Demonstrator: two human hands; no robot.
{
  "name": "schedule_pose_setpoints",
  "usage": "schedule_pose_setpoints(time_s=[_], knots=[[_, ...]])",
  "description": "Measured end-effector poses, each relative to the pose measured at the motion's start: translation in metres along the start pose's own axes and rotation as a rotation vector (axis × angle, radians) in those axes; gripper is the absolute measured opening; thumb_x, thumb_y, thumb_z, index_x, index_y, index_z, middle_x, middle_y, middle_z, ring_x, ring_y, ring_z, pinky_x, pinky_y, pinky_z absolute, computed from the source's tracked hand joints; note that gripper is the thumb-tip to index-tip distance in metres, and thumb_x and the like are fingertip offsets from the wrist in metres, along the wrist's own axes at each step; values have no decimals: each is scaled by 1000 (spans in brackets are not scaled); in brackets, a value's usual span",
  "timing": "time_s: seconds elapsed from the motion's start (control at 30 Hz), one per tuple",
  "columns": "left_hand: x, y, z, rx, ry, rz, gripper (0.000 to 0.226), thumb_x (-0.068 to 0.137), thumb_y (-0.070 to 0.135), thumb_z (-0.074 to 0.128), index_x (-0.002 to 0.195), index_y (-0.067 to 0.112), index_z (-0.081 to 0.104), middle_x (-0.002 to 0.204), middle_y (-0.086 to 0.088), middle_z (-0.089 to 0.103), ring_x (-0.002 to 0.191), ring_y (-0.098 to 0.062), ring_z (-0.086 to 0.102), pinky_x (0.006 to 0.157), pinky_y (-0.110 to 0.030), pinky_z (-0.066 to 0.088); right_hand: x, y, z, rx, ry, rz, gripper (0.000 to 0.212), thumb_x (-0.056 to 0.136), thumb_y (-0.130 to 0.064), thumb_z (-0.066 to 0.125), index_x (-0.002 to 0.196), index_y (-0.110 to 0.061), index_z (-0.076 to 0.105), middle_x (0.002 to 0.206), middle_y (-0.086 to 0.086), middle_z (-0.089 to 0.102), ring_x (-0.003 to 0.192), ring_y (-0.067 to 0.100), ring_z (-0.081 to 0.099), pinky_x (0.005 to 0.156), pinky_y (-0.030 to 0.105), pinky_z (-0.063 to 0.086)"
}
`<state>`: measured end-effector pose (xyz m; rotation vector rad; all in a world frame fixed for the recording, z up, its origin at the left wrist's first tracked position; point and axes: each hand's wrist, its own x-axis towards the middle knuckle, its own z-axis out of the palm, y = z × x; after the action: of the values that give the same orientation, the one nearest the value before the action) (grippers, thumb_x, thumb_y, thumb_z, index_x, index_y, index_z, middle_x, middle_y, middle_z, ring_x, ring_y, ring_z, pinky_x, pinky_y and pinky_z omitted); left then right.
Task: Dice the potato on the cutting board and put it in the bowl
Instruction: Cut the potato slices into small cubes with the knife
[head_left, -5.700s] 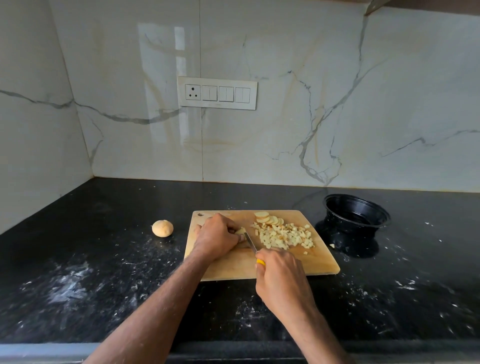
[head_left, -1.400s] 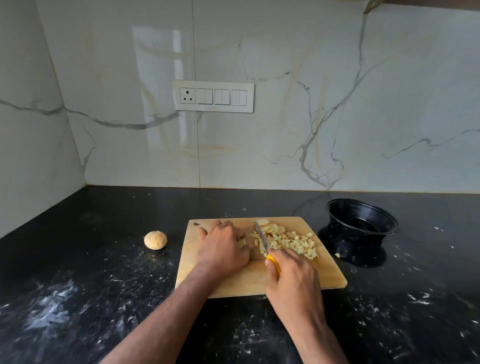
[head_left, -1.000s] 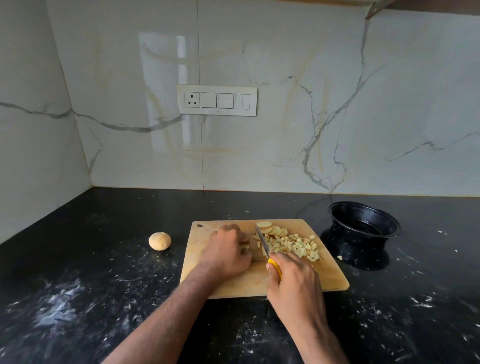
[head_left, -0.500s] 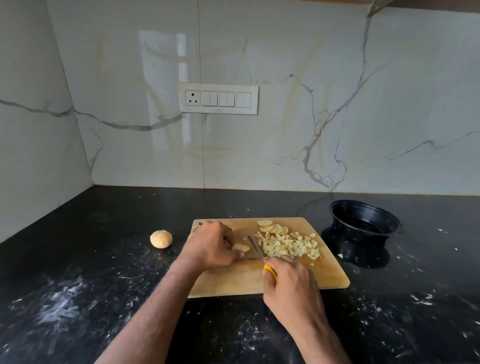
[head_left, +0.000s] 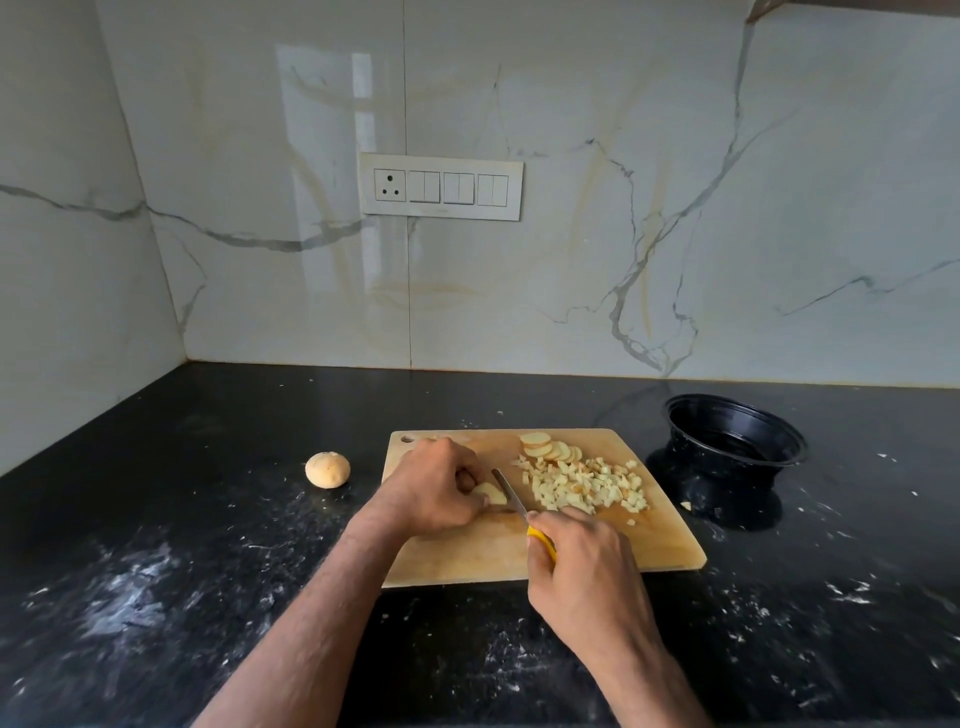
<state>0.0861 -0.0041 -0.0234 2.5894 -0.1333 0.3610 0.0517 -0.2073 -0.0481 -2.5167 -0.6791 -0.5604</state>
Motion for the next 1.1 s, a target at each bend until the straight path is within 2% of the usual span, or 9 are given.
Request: schedule_pose_setpoints(time_s=[0.13,0.23,0.37,0.47,0.6,0.73,0.9,1.03,1.1], knots=[[0,-1,1,-30,14,-6,22,78,28,81,97,17,80,81,8,72,73,-5,62,64,-15,49,1,-3,0,-2,-10,-11,28,94,-26,62,119,-22,72,106,-11,71,89,4,64,81,16,54],[0,-1,3,-40,15,-11,22,78,25,81,98,15,80,82,6,72,73,-6,62,64,-14,49,3,-10,1,0,-16,-24,26,94,-24,62,117,-21,73,106,-10,72,89,5,64,79,13,51],[1,-1,4,-55,24,-30,17,80,24,81,96,18,79,83,7,72,75,-8,64,68,-20,56,4,-11,2,10,1,8,25,94,-26,63,116,-21,73,106,-10,72,90,5,65,81,16,54],[1,-1,6,-49,71,-67,7,80,24,80,85,20,76,74,9,67,69,-8,59,60,-19,50,7,-11,1,14,46,41,23,94,-25,64,114,-19,74,101,-8,72,84,6,65,78,20,57],[1,-3,4,-89,71,-65,7,79,24,82,84,20,78,73,10,67,70,-8,60,62,-22,51,14,-20,0,-20,57,30,22,95,-26,64,113,-21,74,101,-8,73,85,6,66,76,19,56],[1,-5,4,-136,75,-64,8,76,22,84,81,22,79,66,16,64,64,-3,57,58,-12,43,22,-30,5,-60,16,22,23,97,-27,62,117,-23,72,103,-10,73,83,4,66,73,15,54],[3,-7,6,-153,84,-97,11,73,23,88,77,23,78,63,18,63,62,0,58,57,-9,43,24,-30,11,-81,-4,32,20,96,-27,63,113,-21,72,99,-9,71,81,5,65,73,21,57],[4,-5,8,-146,103,-112,11,73,20,87,81,20,79,65,19,62,66,-3,60,55,-8,42,25,-26,13,-60,-3,27,21,96,-25,64,114,-20,72,100,-8,72,82,5,65,72,19,56],[4,-4,9,-144,108,-122,12,74,19,87,84,19,80,66,19,62,67,-3,60,54,-7,41,26,-25,13,-54,0,26,20,96,-25,65,114,-20,73,100,-8,72,80,3,61,69,13,50]])
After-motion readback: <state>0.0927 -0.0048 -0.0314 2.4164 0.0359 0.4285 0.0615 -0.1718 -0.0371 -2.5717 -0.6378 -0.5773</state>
